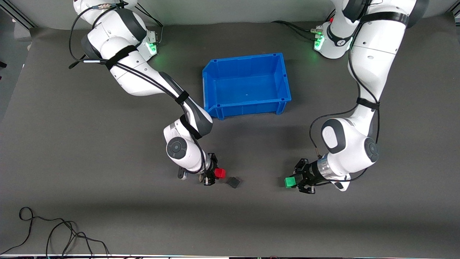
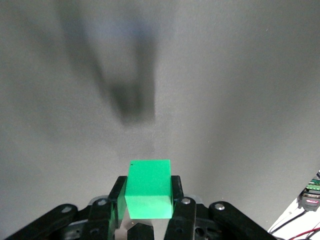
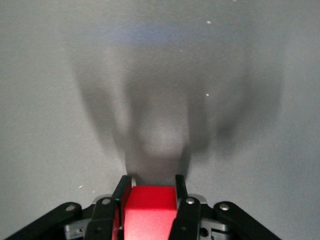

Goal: Attach green and red cubes to black cube
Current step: 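Carry the red cube and green cube toward the black cube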

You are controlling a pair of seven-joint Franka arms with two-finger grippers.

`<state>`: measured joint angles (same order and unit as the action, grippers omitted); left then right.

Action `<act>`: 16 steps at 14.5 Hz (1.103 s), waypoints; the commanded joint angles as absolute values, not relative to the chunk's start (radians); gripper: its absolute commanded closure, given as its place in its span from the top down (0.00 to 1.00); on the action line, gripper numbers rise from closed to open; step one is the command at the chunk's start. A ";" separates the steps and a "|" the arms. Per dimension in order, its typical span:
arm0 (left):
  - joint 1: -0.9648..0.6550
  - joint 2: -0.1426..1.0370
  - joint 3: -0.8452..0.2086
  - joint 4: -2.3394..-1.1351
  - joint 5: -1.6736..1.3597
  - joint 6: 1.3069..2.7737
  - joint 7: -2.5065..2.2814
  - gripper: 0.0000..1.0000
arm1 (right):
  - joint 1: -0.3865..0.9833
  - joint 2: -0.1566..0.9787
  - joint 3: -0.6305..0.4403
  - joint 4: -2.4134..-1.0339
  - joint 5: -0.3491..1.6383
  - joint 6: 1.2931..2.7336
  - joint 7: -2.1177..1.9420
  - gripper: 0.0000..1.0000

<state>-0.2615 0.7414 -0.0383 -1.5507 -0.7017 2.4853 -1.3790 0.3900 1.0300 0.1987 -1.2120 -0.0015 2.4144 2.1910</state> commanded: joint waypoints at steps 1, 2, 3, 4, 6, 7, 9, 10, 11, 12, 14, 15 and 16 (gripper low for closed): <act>-0.287 0.762 -0.021 -1.511 -0.707 2.485 -1.404 0.27 | 0.408 1.071 0.192 -1.155 -0.003 2.428 2.261 0.28; -0.293 0.767 -0.021 -1.503 -0.707 2.485 -1.405 0.27 | 0.408 1.077 0.193 -1.157 0.001 2.469 2.263 0.27; -0.299 0.773 -0.021 -1.494 -0.707 2.485 -1.405 0.27 | 0.408 1.087 0.195 -1.155 -0.002 2.496 2.284 0.27; -0.301 0.775 -0.021 -1.490 -0.707 2.485 -1.407 0.27 | 0.407 1.098 0.198 -1.155 -0.002 2.500 2.304 0.27; -0.301 0.776 -0.021 -1.489 -0.706 2.500 -1.411 0.27 | 0.405 1.098 0.198 -1.137 -0.002 2.500 2.301 0.27; -0.301 0.776 -0.021 -1.489 -0.706 2.502 -1.411 0.27 | 0.406 1.110 0.198 -1.112 -0.002 2.502 2.299 0.27; -0.301 0.776 -0.021 -1.489 -0.706 2.505 -1.411 0.27 | 0.413 1.156 0.198 -1.063 -0.002 2.505 2.302 0.27; -0.301 0.776 -0.021 -1.489 -0.706 2.505 -1.411 0.27 | 0.422 1.173 0.198 -1.039 -0.002 2.507 2.303 0.25; -0.301 0.775 -0.021 -1.489 -0.706 2.505 -1.411 0.27 | 0.423 1.175 0.198 -1.039 -0.002 2.507 2.303 0.25; -0.301 0.776 -0.021 -1.489 -0.706 2.505 -1.411 0.27 | 0.423 1.175 0.199 -1.039 -0.002 2.507 2.304 0.25; -0.301 0.776 -0.021 -1.489 -0.706 2.505 -1.411 0.27 | 0.425 1.175 0.202 -1.037 -0.002 2.507 2.304 0.25; -0.301 0.776 -0.021 -1.489 -0.706 2.505 -1.411 0.27 | 0.426 1.175 0.202 -1.034 -0.002 2.507 2.304 0.25; -0.301 0.776 -0.021 -1.489 -0.706 2.505 -1.411 0.27 | 0.442 1.175 0.202 -1.034 -0.002 2.507 2.299 0.25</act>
<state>-0.2833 0.7636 -0.0359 -1.5105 -0.7017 2.4974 -1.3903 0.4091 1.1262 0.2039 -1.0865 -0.0011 2.4943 2.2748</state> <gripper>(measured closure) 0.630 0.608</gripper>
